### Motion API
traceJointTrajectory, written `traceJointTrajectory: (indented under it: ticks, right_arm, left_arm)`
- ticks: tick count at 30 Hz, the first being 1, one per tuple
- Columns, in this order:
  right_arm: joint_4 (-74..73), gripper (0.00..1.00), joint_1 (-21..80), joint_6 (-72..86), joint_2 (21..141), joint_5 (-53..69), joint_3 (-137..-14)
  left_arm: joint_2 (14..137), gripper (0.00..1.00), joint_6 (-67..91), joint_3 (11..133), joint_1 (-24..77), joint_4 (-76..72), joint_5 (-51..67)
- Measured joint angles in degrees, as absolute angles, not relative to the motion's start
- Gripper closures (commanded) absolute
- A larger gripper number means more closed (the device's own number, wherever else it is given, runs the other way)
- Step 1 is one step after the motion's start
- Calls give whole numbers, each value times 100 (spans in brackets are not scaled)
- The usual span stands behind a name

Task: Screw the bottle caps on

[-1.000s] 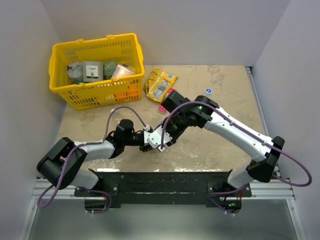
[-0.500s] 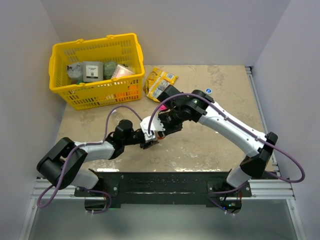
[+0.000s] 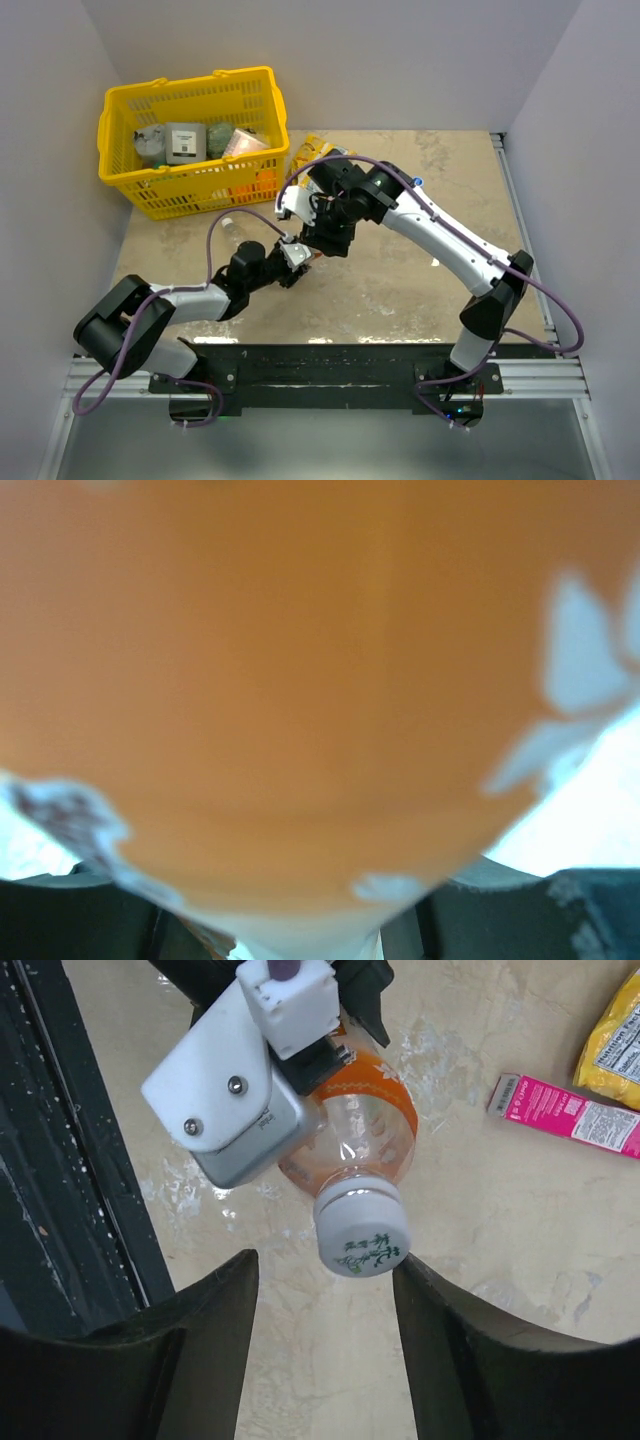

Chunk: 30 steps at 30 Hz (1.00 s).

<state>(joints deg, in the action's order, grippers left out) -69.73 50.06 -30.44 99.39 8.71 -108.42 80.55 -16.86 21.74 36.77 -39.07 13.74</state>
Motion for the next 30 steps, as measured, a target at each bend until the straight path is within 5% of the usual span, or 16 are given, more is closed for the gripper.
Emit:
traceJointTrajectory:
  ticks: [6,8,15,30]
  right_arm:
    - [-7408,36,4650,-3688,9762,812,-11292]
    - [-7470,28,4512,-4233,9537,934,-11260]
    - [-7325,26,4976,-6377,8141,1640,-10289]
    - [-7452,26,5513,-7828,8707,2108,-9983]
  left_arm:
    - [8009,100,-1546,2185,3599,-3892,1584]
    - [7972,100,-1566,2182,3564,-3802,1857]
    - [7874,100,-2051,2241,3529,-3229,3000]
    - [7841,100,-2606,2604,3507,-2606,3828]
